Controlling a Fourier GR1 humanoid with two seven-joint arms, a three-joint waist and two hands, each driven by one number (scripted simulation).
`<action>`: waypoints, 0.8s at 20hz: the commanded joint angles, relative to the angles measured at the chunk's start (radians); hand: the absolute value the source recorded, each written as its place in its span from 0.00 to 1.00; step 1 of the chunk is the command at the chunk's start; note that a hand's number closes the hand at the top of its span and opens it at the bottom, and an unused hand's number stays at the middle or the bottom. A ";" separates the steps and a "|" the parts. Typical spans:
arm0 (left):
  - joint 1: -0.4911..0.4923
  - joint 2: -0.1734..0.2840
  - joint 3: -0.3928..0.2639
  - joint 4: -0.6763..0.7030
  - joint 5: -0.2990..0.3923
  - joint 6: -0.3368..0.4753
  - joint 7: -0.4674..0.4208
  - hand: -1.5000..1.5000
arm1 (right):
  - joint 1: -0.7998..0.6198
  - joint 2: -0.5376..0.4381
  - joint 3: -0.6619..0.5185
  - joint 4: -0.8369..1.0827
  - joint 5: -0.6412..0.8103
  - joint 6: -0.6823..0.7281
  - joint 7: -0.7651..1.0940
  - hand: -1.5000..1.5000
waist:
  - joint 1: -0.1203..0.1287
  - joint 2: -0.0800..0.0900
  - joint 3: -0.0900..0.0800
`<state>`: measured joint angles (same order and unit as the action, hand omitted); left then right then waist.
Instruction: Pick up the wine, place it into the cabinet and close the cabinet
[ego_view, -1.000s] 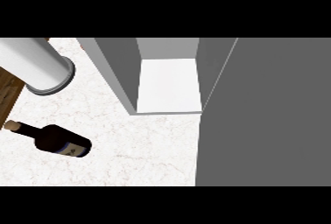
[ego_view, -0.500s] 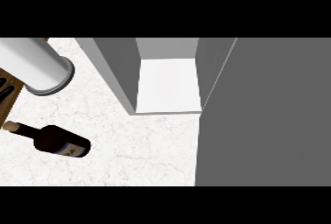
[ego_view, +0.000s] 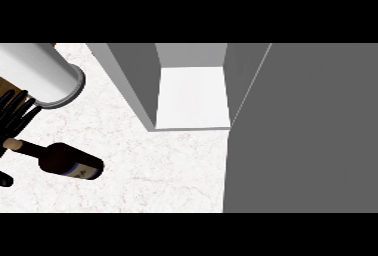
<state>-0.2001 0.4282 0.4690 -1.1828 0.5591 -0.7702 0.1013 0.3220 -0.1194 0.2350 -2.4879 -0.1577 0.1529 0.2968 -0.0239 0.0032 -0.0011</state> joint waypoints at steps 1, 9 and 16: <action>-0.022 0.004 -0.001 0.158 -0.098 -0.058 -0.111 0.00 | 0.054 -0.005 -0.046 -0.095 -0.148 0.017 0.025 0.00 | 0.003 0.000 0.000; -0.113 -0.022 -0.077 0.388 -0.268 -0.129 -0.296 0.00 | 0.012 0.022 -0.045 -0.060 -0.147 0.025 0.021 0.00 | -0.001 0.002 -0.001; -0.111 -0.027 -0.103 0.561 -0.358 -0.193 -0.464 0.00 | 0.050 0.017 -0.039 -0.054 -0.112 0.068 -0.004 0.00 | -0.001 0.002 -0.001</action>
<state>-0.2946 0.4083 0.3826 -0.7170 0.2494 -0.8882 -0.2398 0.3386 -0.0980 0.2110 -2.4534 -0.1676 0.2107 0.2654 -0.0255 0.0046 -0.0022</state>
